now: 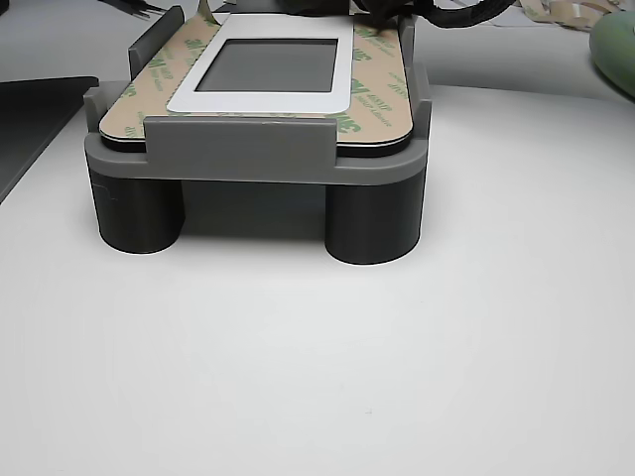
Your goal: Peel off protective film from adhesive tape.
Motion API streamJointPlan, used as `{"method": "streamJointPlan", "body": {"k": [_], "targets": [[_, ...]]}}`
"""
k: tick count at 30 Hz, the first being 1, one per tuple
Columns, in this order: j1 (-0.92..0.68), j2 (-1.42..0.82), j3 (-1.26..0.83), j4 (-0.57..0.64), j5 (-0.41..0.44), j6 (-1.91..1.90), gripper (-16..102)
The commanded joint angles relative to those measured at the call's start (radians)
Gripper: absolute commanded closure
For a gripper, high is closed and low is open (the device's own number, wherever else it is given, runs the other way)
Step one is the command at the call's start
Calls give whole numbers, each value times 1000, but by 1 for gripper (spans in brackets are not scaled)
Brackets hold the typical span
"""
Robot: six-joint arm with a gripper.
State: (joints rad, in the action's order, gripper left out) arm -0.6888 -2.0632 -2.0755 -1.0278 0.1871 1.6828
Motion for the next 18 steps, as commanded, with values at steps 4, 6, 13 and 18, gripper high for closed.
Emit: {"method": "streamJointPlan", "body": {"k": [4, 6, 13, 18], "targets": [[114, -328, -103, -86, -69, -209, -13], [152, -480, -216, -46, -78, -342, -11], [299, -887, -397, 26, -213, -1138, -11], [370, -890, -403, 8, -91, -1644, -14]]}}
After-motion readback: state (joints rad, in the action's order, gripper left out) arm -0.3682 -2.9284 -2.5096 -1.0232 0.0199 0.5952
